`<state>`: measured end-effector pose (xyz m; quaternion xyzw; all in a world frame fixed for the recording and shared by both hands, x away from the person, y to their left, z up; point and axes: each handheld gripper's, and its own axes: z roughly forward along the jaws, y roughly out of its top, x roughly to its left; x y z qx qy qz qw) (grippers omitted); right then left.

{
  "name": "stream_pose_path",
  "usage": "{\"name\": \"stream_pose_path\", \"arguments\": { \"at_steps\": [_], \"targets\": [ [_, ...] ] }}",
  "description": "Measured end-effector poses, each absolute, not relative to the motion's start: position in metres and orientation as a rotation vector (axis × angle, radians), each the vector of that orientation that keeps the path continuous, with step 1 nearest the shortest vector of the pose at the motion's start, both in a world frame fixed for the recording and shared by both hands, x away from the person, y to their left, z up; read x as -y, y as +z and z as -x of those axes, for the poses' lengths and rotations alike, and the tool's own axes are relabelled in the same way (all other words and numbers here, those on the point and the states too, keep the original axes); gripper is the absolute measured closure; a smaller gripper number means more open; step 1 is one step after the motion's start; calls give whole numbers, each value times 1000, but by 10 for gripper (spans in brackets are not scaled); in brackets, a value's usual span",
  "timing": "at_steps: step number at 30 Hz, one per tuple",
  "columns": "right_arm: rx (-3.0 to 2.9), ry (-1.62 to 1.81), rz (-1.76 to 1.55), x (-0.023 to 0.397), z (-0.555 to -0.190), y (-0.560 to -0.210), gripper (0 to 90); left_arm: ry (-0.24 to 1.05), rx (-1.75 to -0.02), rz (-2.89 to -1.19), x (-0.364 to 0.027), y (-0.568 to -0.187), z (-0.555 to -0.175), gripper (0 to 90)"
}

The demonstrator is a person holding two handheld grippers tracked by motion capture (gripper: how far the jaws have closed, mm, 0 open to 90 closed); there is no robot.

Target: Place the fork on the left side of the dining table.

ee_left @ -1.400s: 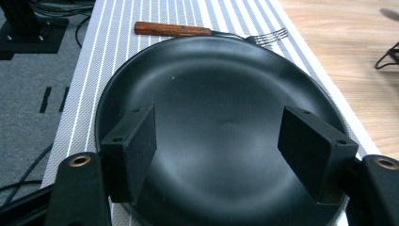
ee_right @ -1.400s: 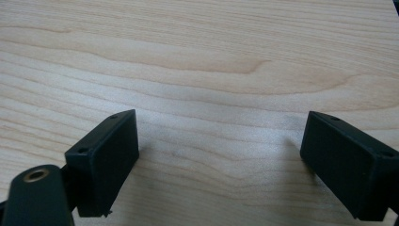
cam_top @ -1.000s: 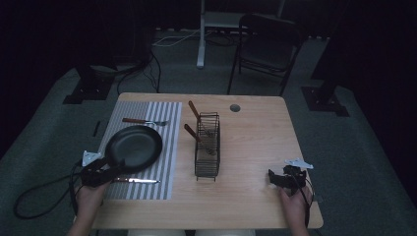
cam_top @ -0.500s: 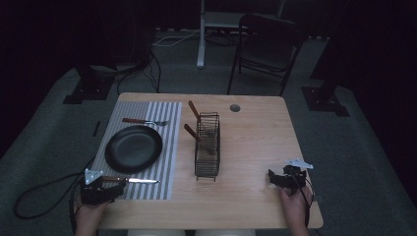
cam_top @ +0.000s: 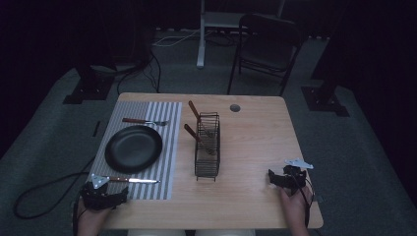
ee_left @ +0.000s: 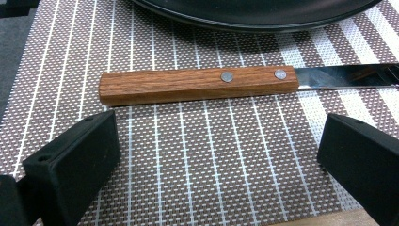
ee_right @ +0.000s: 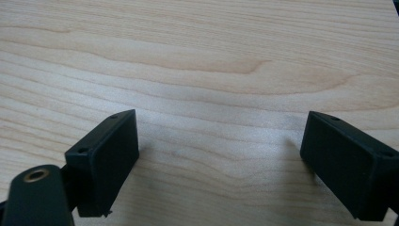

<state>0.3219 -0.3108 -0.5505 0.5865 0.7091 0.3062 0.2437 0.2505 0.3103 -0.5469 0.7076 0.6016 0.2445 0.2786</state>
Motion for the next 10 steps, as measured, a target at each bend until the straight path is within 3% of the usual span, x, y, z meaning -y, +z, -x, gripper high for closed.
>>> {"name": "stream_pose_path", "arguments": {
  "at_steps": [10],
  "targets": [
    [-1937,836,-1601,311,-322,-550,116,660,-1624,-1891,-310,-547,-249,0]
  ]
}}
